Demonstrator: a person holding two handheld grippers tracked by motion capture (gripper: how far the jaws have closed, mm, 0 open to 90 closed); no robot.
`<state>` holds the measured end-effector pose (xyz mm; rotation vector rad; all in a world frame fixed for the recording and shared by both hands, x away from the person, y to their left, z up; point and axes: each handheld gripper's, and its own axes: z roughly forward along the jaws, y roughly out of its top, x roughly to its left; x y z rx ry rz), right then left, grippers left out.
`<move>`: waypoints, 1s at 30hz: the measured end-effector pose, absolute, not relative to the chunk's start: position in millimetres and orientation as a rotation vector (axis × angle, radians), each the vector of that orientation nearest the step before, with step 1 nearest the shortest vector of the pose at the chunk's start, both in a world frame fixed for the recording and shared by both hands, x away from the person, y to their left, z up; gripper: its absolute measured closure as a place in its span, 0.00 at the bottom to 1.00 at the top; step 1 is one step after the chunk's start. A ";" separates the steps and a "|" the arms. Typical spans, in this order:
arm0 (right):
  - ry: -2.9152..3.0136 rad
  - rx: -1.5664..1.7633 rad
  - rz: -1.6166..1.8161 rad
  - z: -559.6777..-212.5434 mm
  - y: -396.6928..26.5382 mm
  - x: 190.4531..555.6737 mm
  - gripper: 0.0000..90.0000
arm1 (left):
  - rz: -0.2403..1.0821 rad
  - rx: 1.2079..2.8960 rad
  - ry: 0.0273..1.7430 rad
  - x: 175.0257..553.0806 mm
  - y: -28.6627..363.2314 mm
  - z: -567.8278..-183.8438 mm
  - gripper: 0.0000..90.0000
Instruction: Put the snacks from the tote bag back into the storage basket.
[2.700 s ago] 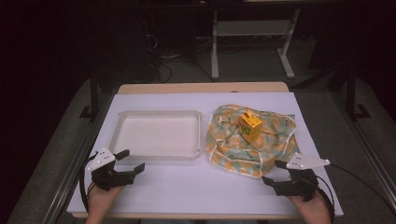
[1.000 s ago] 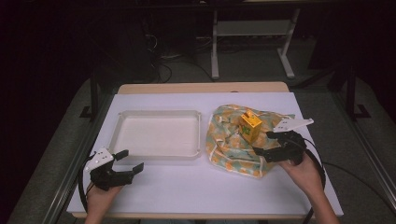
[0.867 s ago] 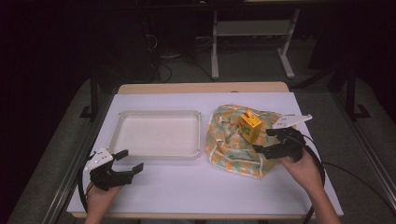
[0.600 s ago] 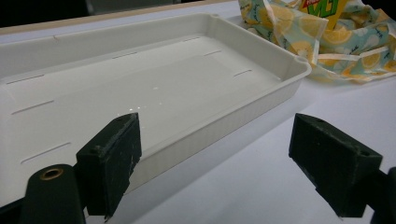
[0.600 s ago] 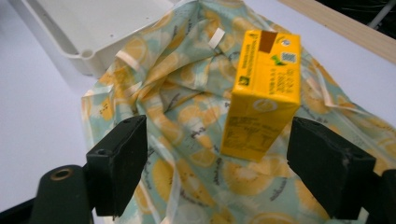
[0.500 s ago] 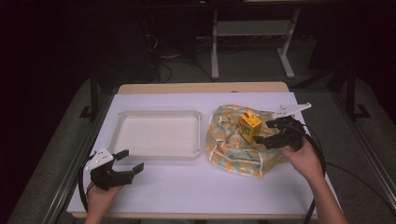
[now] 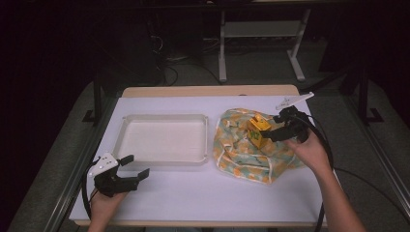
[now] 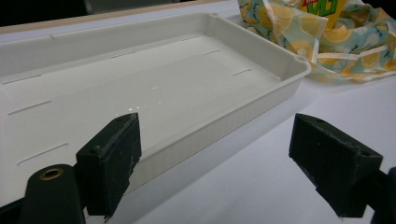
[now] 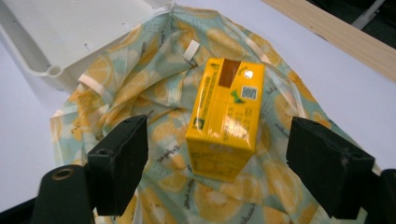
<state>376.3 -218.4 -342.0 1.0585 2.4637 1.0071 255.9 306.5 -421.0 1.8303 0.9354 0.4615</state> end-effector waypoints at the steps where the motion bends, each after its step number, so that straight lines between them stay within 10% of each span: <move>1: 2.466 1.065 1.003 -341.4 -216.7 377.9 0.23 | 0.461 1.832 0.932 255.8 306.7 -420.8 0.18; 30: 2.449 1.189 0.800 -372.0 -186.9 409.1 0.35 | 0.450 1.821 0.929 255.6 307.3 -420.1 0.18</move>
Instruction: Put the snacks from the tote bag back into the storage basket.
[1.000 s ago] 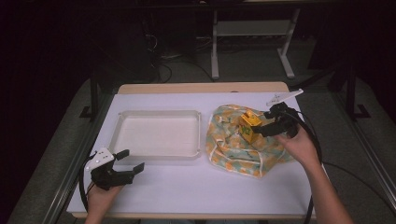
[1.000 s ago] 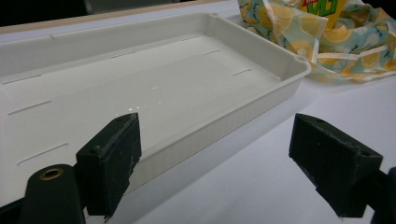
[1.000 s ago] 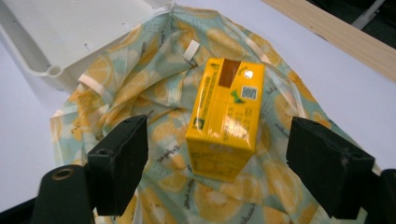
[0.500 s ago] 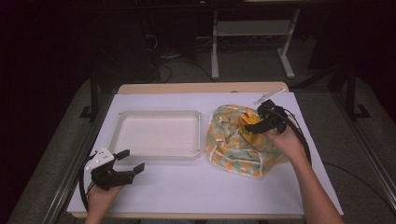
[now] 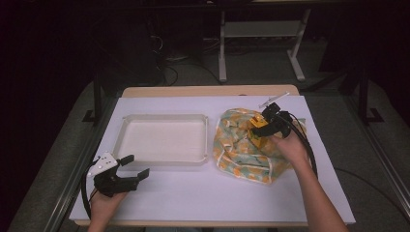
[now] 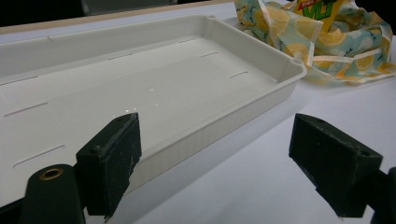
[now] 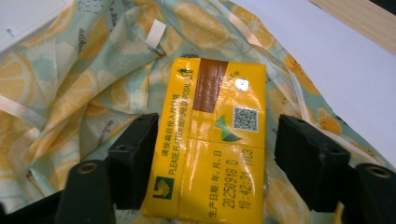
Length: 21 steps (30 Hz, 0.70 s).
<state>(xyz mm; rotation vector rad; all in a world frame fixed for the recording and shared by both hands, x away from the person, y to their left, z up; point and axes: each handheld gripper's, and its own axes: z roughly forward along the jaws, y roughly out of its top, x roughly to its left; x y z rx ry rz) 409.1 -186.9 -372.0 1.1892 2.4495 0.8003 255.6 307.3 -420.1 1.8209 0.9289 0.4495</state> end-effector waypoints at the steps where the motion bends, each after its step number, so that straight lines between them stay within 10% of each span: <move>1: 2.448 1.197 0.800 -372.2 -186.9 409.4 0.35 | 0.449 1.821 0.930 255.6 307.3 -420.0 0.18; 21: 2.455 1.154 0.719 -372.6 -175.6 408.6 0.53 | 0.450 1.816 0.928 255.9 307.6 -419.8 0.18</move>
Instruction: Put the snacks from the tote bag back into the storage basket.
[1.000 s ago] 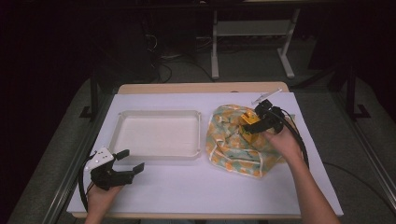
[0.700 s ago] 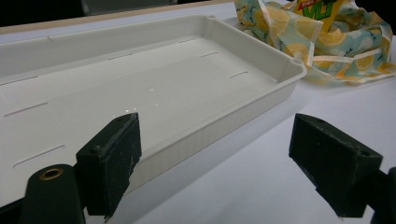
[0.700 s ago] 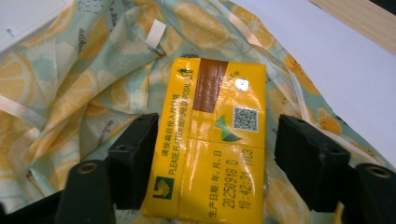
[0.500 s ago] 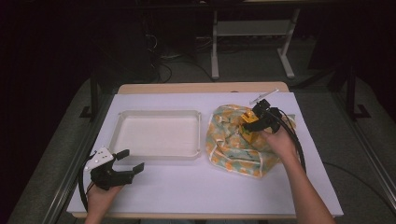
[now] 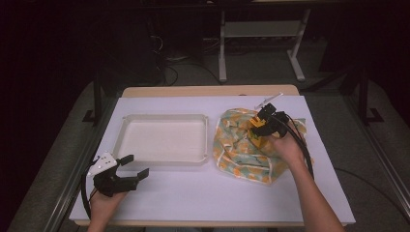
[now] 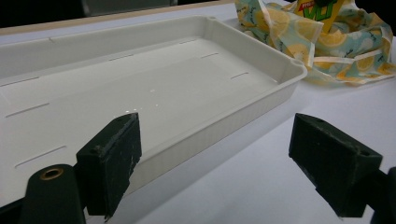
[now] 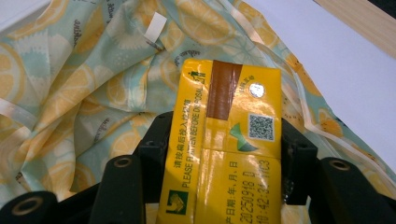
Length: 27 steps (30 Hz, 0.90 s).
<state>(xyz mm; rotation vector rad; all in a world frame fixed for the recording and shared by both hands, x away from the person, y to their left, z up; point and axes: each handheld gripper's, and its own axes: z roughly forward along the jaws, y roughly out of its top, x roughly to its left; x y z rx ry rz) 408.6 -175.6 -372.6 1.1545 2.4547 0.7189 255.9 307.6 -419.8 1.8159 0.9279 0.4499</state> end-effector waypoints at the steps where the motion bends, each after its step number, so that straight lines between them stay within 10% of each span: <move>1: 2.457 1.148 0.720 -372.5 -175.7 408.7 0.53 | 0.451 1.816 0.928 255.8 307.6 -419.8 0.18; 27: 2.505 1.045 0.775 -337.2 -173.2 403.2 0.55 | 0.475 1.798 0.938 255.3 311.9 -419.0 0.18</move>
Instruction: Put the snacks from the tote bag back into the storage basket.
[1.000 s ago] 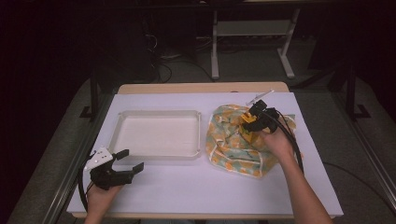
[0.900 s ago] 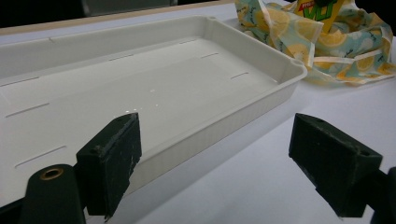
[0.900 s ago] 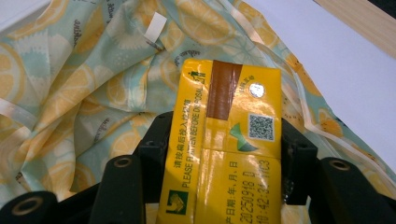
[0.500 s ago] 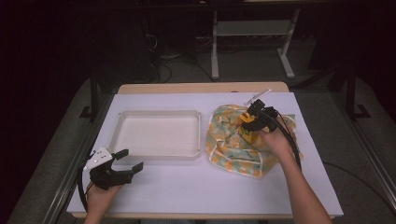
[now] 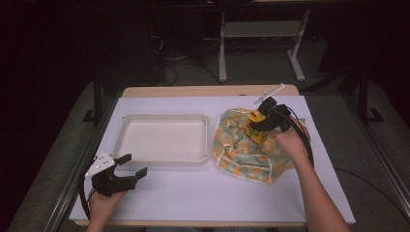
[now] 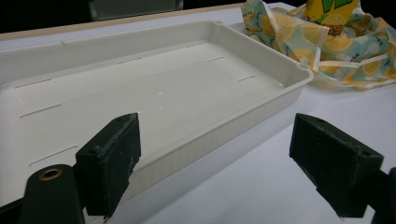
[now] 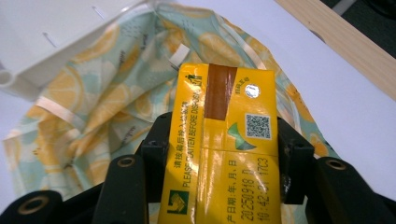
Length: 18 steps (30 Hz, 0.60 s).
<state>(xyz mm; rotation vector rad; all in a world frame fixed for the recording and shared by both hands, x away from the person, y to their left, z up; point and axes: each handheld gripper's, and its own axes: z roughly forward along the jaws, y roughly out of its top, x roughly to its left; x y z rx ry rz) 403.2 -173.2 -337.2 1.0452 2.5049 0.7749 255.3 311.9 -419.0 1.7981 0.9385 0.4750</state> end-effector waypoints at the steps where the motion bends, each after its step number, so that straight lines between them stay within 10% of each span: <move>1: 2.500 1.040 0.784 -335.2 -173.8 402.8 0.55 | 0.476 1.800 0.937 255.3 312.0 -419.0 0.18; 18: 2.552 0.930 0.801 -306.2 -167.7 392.1 0.55 | 0.477 1.800 0.944 255.6 313.4 -419.3 0.17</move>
